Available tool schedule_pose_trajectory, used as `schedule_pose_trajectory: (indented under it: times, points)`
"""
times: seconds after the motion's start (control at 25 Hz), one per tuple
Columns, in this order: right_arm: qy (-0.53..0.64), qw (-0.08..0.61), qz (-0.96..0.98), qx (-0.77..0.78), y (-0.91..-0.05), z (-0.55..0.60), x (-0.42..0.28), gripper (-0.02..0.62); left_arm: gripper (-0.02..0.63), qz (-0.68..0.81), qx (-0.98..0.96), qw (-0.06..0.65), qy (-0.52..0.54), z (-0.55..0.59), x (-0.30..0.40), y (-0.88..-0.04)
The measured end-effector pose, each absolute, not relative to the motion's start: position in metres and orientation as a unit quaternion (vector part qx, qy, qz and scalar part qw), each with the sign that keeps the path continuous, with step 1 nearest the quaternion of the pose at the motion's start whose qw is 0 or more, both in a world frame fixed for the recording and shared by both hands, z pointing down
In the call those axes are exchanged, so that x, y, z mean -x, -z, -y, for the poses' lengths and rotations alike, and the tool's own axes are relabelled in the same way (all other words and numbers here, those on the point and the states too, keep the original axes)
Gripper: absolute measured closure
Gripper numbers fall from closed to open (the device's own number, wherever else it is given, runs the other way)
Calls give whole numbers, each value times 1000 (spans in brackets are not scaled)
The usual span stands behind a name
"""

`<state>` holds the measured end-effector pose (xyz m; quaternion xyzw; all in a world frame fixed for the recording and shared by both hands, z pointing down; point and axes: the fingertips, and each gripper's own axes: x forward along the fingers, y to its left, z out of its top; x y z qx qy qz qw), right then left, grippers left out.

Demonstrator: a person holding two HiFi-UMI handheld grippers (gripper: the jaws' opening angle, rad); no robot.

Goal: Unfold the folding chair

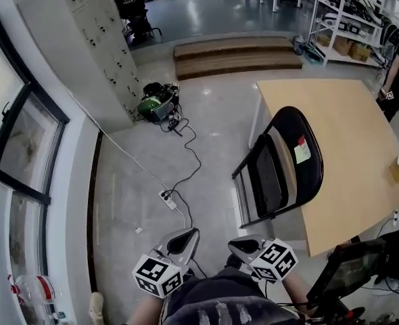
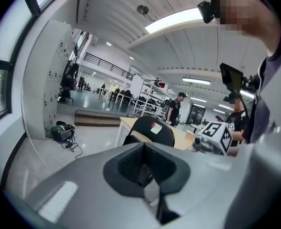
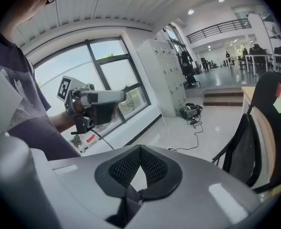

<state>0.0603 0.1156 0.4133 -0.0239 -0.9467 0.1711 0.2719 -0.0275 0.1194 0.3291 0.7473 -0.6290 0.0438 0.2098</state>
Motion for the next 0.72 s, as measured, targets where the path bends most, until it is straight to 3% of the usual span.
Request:
schedule_pose_trajectory:
  times: [0.4, 0.72]
  points:
    - [-172, 274, 945, -41, -409, -72, -52, 595, 605, 577, -787, 214, -42, -66, 30, -337]
    - [-190, 300, 926, -126, -412, -77, -8, 595, 605, 495, -838, 230, -35, -50, 73, -349]
